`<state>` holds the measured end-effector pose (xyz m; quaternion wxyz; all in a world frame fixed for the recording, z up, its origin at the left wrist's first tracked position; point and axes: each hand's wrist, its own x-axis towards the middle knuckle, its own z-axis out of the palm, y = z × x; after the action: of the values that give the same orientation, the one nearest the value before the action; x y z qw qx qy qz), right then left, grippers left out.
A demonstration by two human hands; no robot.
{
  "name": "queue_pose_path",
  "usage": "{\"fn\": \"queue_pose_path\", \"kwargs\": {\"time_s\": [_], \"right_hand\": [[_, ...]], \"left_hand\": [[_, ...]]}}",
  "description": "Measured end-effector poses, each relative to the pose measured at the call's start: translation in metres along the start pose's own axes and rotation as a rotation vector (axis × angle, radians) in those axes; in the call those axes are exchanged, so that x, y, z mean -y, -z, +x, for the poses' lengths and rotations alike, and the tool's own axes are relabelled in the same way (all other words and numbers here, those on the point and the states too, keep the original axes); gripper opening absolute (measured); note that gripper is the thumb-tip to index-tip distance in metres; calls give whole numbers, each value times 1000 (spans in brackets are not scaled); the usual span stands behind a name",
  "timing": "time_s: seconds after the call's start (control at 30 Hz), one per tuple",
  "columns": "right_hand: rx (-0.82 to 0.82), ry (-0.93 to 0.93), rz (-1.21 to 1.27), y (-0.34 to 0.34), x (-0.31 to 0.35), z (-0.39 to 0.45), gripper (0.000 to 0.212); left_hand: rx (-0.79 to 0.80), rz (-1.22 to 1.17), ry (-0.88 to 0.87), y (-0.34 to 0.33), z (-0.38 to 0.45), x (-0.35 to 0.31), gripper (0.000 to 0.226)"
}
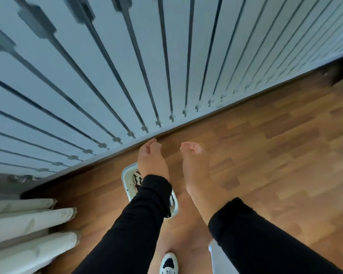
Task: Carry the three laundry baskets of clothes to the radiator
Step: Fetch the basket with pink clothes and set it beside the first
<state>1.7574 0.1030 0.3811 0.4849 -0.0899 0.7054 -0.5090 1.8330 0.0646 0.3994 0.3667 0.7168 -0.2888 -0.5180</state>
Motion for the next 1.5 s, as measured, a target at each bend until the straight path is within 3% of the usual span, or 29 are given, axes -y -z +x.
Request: {"fn": "queue_pose_path", "kwargs": {"time_s": [0.1,0.27,0.43,0.6,0.67,0.77,0.87,1.1,1.3,1.5], "right_hand": [[-117,25,121,30,68,-57,11],[-251,145,218,93,153,-145,20],[-390,243,336,166,197,-203,28],[-520,228,453,254,209,-234,28],[-544,207,482,275,207,-235,28],[-575,207,512,329,212,-235,27],[-588,205,520,386,220,-226,25],[-634,211,476,503,249,-208,26],[-647,217,538,566,265,-191,24],[-673,201,597,618,286,-159,21]], "left_hand": [[76,-7,55,-1,-61,-59,26],[260,99,-87,-6,-150,-130,22],[415,243,-246,-24,-232,-155,12],[544,219,-189,-61,-315,-151,20],[555,253,-192,-73,-329,-147,34],[557,276,-236,-111,-368,-140,24],[611,281,-312,-158,-411,-126,31],[626,195,-258,-249,-498,-117,31],[671,182,-266,-314,-540,-113,32],[686,354,-410,-390,-553,-115,30]]}}
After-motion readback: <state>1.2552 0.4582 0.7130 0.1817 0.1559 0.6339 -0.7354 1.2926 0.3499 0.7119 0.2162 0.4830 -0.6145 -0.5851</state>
